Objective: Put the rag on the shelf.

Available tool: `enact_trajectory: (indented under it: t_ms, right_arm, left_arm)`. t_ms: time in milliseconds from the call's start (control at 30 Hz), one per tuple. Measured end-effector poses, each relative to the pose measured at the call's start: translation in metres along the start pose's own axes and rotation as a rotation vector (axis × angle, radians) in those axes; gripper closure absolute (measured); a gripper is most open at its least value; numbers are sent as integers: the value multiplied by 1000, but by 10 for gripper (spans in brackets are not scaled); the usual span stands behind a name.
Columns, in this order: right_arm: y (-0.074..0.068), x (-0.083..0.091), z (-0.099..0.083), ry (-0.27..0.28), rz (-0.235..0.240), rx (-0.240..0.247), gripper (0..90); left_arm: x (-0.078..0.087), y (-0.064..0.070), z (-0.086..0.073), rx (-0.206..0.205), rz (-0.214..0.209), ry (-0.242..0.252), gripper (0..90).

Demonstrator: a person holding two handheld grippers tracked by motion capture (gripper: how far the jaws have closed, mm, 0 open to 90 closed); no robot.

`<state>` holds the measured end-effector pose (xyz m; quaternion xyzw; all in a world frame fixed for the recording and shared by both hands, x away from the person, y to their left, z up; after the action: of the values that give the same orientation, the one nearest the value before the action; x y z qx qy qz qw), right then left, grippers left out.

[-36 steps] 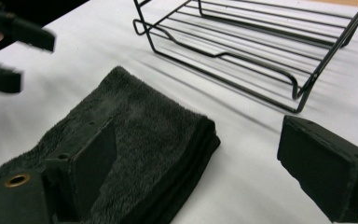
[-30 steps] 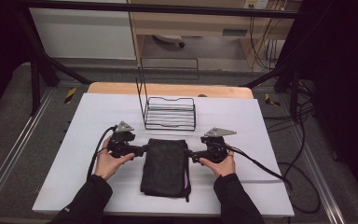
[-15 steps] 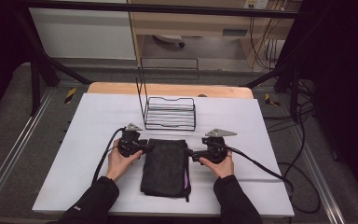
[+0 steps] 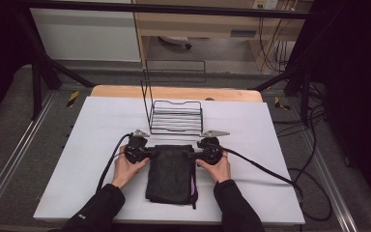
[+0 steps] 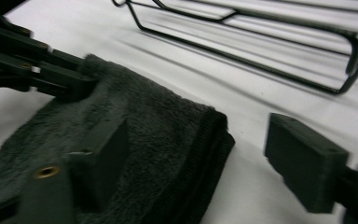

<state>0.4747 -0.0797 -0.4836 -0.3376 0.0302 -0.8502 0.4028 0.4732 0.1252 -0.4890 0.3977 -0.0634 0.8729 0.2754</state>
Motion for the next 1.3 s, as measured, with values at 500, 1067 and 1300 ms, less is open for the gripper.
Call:
enact_trajectory:
  t_ms: [500,1067,1300]
  right_arm:
    - [1,-5,-11,-60,15,-57,598]
    - [-3,-3,-7,-59,74,-135,781]
    - [-10,8,1,-12,96,-116,784]
  left_arm:
    - [0,1,-1,-13,-5,3,745]
    - [8,-2,1,22,-38,10,811]
    - [22,1,6,10,-44,63,811]
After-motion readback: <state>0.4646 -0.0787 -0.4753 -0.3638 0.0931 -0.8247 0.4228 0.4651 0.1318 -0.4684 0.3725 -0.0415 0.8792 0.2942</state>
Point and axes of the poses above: each handheld gripper's, and its own axes: x roughly backward along the jaws, z roughly out of its top, y roughly to its right, the point moved 6 cm from there along -x, roughly forward along the jaws, and after that the axes turned 8 degrees about z, right-handed, at the moved point
